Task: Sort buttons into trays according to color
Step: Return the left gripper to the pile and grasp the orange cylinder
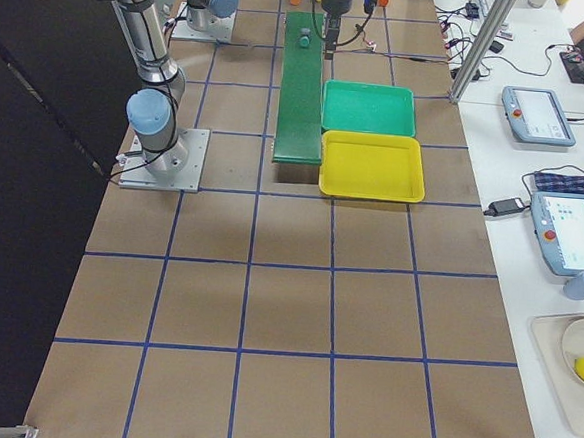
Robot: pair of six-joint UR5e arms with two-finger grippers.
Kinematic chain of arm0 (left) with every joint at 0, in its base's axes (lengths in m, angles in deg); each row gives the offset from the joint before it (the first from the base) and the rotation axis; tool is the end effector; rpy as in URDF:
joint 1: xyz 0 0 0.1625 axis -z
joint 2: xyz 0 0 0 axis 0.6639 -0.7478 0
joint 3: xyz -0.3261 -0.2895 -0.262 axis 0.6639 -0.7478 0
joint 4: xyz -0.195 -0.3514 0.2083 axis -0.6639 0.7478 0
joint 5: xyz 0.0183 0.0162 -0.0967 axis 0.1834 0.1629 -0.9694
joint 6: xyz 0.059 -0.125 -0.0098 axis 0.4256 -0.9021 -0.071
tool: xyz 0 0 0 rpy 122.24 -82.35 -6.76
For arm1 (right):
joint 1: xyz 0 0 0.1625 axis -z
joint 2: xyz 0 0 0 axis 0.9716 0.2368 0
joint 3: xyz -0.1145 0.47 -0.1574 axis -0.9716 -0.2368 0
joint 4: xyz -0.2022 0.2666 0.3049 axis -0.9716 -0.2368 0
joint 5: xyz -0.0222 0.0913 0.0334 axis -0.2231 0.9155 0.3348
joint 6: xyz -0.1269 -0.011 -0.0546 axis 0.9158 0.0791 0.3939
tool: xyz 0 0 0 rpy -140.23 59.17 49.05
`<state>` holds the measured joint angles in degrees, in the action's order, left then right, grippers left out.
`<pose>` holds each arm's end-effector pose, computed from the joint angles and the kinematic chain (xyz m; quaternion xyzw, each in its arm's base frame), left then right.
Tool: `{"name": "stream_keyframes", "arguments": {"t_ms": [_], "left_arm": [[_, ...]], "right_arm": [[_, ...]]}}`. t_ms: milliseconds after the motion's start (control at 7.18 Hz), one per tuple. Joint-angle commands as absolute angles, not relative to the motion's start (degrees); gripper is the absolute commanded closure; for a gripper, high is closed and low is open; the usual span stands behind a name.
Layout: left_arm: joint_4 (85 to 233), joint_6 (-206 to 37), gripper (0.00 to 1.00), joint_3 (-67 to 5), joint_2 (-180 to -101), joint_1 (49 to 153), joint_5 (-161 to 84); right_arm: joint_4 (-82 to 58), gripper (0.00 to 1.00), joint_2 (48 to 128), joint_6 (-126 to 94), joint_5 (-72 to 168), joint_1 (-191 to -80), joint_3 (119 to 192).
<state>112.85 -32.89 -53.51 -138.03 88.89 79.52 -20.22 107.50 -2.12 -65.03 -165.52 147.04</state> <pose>0.2692 -0.4657 0.2053 0.0392 -0.9823 -0.1694 0.0703 0.1265 -0.5375 0.5728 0.0294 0.9996 -0.0020 0.0023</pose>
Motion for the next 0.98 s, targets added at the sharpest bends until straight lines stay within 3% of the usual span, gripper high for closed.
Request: {"name": "stream_keyframes", "arguments": {"t_ms": [0, 418, 557, 697, 836], "left_arm": [[112.07, -32.99, 0.0, -53.33, -139.19, 88.88, 79.59], [108.29, -32.99, 0.0, -53.6, -141.47, 88.97, 79.15], [108.29, -32.56, 0.1, -53.51, -141.39, 88.89, 77.15], [108.72, -32.64, 0.4, -53.34, -139.65, 89.15, 77.13], [110.9, -32.73, 0.93, -52.81, -137.63, 90.28, 76.69]], "right_arm": [[-20.07, 0.0, 107.5, -2.08, -65.03, -165.51, 147.04], [-20.16, 0.0, 107.41, -2.08, -65.12, -165.51, 147.04], [-20.16, 0.0, 107.5, -2.0, -65.47, -165.43, 147.04], [-20.33, 0.0, 107.76, -2.0, -65.82, -165.95, 147.04], [-20.42, 0.0, 108.55, -2.08, -65.73, -166.39, 147.39]]}}
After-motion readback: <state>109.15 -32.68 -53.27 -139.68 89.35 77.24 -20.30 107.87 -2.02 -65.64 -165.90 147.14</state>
